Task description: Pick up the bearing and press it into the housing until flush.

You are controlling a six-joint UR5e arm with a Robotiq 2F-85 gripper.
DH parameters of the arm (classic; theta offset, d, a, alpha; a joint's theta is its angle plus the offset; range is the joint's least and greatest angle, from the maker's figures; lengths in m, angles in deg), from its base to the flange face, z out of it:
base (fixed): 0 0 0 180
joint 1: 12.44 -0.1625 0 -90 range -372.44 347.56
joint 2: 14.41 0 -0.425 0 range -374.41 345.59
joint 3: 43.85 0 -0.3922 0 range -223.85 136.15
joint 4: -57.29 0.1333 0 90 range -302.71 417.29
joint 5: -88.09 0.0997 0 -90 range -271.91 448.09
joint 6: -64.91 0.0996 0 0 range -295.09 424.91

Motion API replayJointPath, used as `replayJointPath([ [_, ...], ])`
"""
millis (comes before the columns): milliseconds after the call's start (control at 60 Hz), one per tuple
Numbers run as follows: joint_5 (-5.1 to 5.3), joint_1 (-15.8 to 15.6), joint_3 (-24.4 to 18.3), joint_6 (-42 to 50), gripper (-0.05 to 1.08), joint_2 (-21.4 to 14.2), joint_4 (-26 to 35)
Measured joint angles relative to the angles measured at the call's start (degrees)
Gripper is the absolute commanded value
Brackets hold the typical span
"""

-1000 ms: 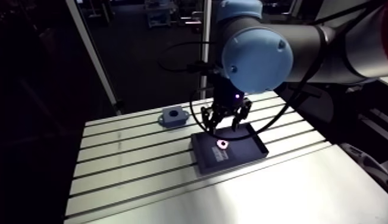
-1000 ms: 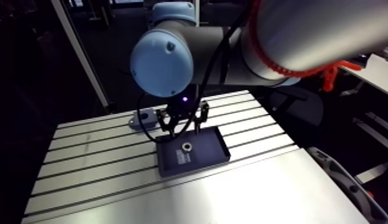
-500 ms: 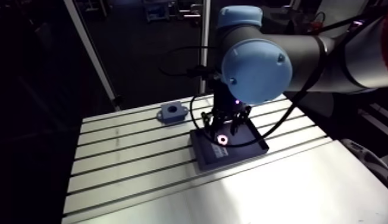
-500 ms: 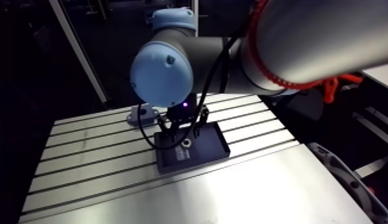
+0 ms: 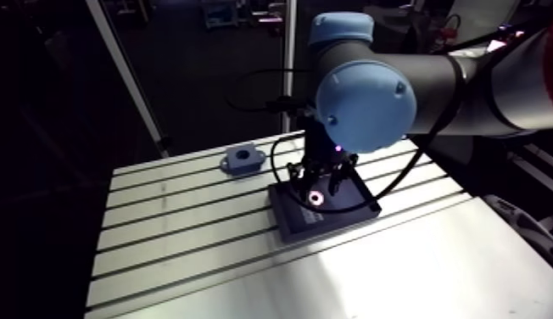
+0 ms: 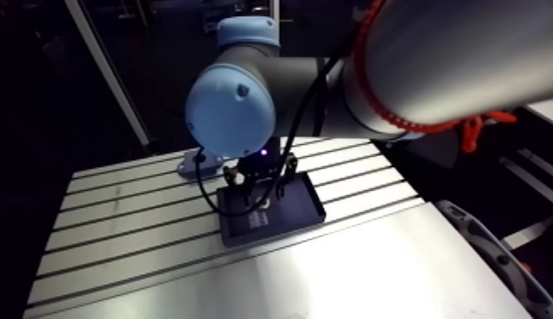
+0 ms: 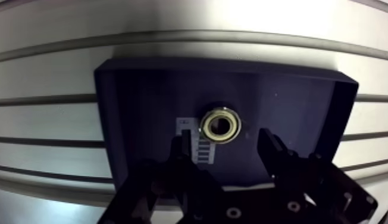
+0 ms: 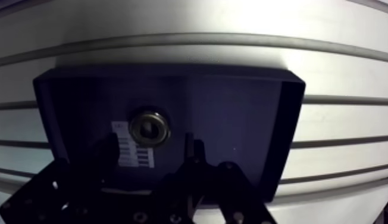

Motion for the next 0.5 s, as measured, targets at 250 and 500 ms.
replayJointPath([
  [250,-0.09,0.1,0.32,-0.06,0.34,0.5,-1.48],
  [500,-0.14,0.08,0.55,-0.04,0.34,0.75,-2.01],
])
